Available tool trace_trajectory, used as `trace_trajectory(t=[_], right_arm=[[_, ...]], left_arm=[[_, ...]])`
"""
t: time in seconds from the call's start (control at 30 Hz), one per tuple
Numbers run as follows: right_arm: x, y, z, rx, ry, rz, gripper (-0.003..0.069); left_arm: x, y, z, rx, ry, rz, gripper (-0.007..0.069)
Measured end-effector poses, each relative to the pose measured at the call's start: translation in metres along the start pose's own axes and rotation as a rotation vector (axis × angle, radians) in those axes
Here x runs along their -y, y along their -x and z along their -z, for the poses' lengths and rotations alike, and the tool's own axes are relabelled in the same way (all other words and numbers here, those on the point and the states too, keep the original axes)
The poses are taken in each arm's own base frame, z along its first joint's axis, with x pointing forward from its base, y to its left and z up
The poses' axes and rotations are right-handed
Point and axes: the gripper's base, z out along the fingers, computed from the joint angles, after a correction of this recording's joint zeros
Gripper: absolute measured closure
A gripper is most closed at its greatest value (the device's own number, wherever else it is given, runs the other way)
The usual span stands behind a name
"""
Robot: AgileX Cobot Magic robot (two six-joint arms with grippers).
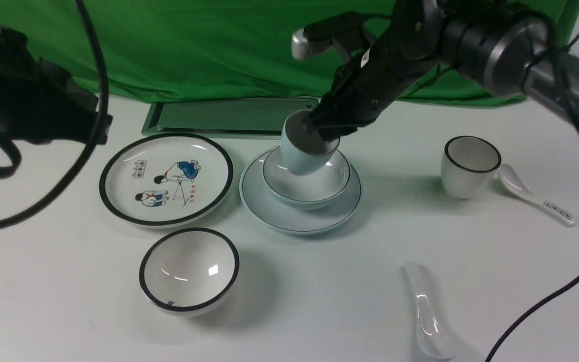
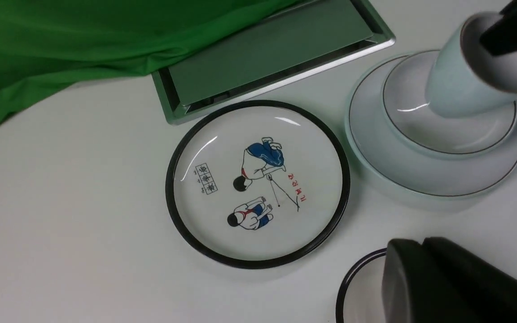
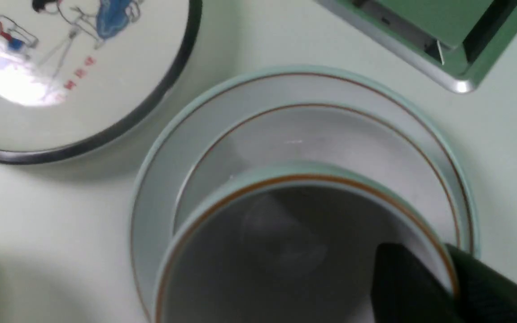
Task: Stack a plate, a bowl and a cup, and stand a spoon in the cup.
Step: Use the right arm to put the blue teacup into the blue rice bowl in the middle, then use the right arm to grab a blue soup spoon
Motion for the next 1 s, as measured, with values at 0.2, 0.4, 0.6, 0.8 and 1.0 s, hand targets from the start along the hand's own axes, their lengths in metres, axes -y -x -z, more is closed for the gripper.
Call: trace_trajectory(t=[0.2, 0.4, 0.6, 0.8, 1.0], right_arm=[[0.003, -0.007, -0.021, -0.044, -0.002, -0.011, 0.0577], [0.004, -0.008, -0.023, -0.048, -0.015, -0.038, 0.055], [0.006, -0.008, -0.02, -0.061, -0.037, -0.047, 0.0307], [0.003, -0.002, 0.028, -0.172, -0.015, 0.017, 0.0163], [-0.004, -0.008, 0.111, -0.149, -0.079, 0.064, 0.0151]], left_arm=[[0.0, 0.001, 0.0, 0.009, 0.002, -0.001, 0.0656], [0.0, 0.001, 0.0, 0.01, 0.002, -0.001, 0.0656], [0.0, 0.001, 0.0, 0.01, 0.003, -0.002, 0.0656], [0.0, 0.001, 0.0, 0.01, 0.003, -0.002, 0.0656], [0.0, 0.001, 0.0, 0.011, 0.003, -0.002, 0.0656]])
